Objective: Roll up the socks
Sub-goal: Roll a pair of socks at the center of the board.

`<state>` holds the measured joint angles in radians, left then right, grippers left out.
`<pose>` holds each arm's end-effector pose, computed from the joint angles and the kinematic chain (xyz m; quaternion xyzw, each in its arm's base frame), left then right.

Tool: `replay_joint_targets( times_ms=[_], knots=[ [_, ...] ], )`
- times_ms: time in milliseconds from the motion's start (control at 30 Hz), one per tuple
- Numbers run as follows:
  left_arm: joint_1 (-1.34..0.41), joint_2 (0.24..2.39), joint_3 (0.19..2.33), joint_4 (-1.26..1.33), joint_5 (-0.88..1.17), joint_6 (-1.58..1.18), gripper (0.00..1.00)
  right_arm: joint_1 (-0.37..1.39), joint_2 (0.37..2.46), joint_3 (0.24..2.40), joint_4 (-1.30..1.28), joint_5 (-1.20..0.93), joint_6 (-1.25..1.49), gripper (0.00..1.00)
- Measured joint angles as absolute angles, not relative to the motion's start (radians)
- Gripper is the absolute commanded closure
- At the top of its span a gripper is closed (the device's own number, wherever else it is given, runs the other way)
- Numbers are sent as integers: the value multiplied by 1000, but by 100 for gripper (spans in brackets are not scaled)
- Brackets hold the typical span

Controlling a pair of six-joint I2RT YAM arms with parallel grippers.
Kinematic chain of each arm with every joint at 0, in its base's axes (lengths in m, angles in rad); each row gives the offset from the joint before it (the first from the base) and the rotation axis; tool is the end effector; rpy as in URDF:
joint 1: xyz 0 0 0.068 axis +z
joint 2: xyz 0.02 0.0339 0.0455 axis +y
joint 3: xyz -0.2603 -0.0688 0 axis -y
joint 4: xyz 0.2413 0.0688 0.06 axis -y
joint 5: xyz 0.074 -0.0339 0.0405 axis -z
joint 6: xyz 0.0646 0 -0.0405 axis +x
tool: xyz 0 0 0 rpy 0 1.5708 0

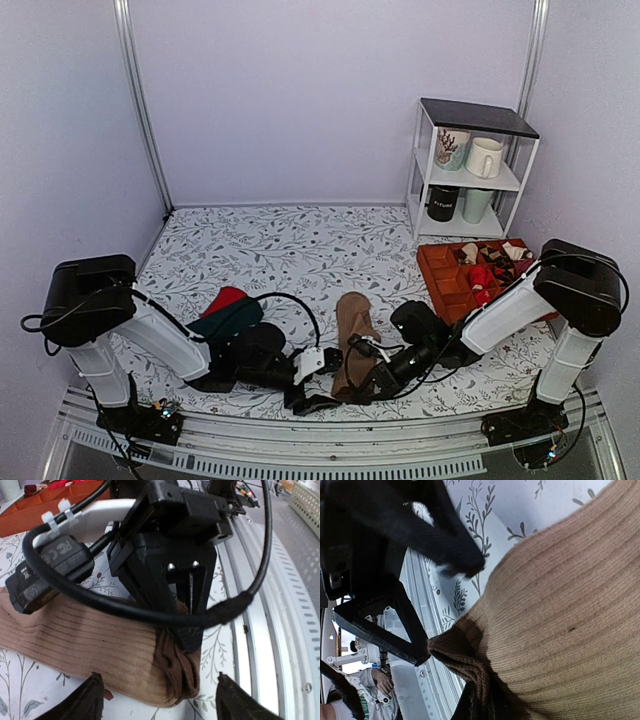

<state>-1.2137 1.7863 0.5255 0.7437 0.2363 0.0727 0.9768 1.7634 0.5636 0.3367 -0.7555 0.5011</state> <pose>0.0996 -0.3101 0.0887 0.5622 0.6513 -0.3554 0.3652 0.1267 0.2667 0.0739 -0.3296 0.8173 0.4727 0.0051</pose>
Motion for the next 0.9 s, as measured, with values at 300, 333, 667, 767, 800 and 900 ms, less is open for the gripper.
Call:
replay_joint_targets(
  times_ms=[300, 333, 667, 767, 800, 900],
  knots=[
    [-1225, 1817, 556, 747, 297, 78, 44, 974, 1774, 578, 318, -781, 525, 98],
    [-1228, 1827, 559, 747, 304, 76, 45, 974, 1775, 578, 315, -781, 525, 98],
    [-1237, 1901, 600, 751, 329, 47, 89, 974, 1775, 582, 301, -791, 539, 98],
    [-1238, 1908, 607, 752, 332, 35, 100, 974, 1778, 582, 299, -800, 540, 98],
    [-1238, 1908, 607, 752, 334, 34, 100, 974, 1779, 582, 299, -802, 541, 98],
    [-1237, 1910, 607, 756, 344, 14, 100, 974, 1779, 582, 295, -807, 542, 94]
  ],
)
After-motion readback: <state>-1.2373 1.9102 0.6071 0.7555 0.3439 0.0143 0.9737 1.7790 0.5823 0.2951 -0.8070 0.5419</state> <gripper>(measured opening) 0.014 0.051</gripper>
